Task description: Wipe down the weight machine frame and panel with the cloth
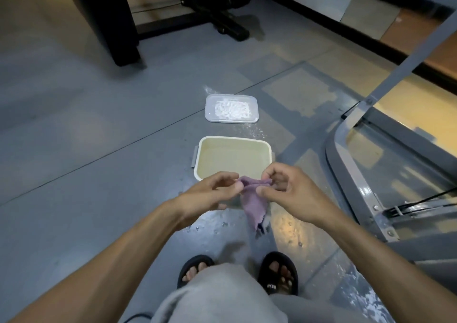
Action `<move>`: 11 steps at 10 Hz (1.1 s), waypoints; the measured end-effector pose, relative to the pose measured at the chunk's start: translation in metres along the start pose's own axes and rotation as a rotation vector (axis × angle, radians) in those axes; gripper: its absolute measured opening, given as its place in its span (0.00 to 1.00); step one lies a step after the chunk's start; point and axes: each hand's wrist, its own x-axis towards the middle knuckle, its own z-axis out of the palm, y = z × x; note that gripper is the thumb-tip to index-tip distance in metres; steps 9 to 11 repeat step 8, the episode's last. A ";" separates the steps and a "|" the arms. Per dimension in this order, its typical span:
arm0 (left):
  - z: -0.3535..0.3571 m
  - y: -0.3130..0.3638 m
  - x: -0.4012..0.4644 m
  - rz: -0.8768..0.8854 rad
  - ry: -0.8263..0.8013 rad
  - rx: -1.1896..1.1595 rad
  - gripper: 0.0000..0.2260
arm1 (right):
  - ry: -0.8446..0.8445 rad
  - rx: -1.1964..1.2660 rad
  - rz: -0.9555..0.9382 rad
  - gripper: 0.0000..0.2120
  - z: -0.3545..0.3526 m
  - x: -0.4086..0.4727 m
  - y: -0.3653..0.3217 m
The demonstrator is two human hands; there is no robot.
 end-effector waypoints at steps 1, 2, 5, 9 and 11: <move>-0.002 -0.034 0.015 -0.063 -0.123 -0.128 0.36 | -0.058 0.197 0.084 0.04 0.005 0.011 0.022; 0.004 -0.063 0.041 -0.105 -0.026 -0.148 0.17 | -0.032 0.222 0.196 0.04 0.018 0.036 0.056; -0.030 -0.099 0.144 -0.027 0.443 0.199 0.11 | 0.150 -0.172 0.151 0.04 0.061 0.165 0.156; -0.065 -0.100 0.145 -0.091 0.477 0.593 0.17 | 0.069 -0.335 0.325 0.13 0.079 0.193 0.176; -0.065 -0.100 0.145 -0.091 0.477 0.593 0.17 | 0.069 -0.335 0.325 0.13 0.079 0.193 0.176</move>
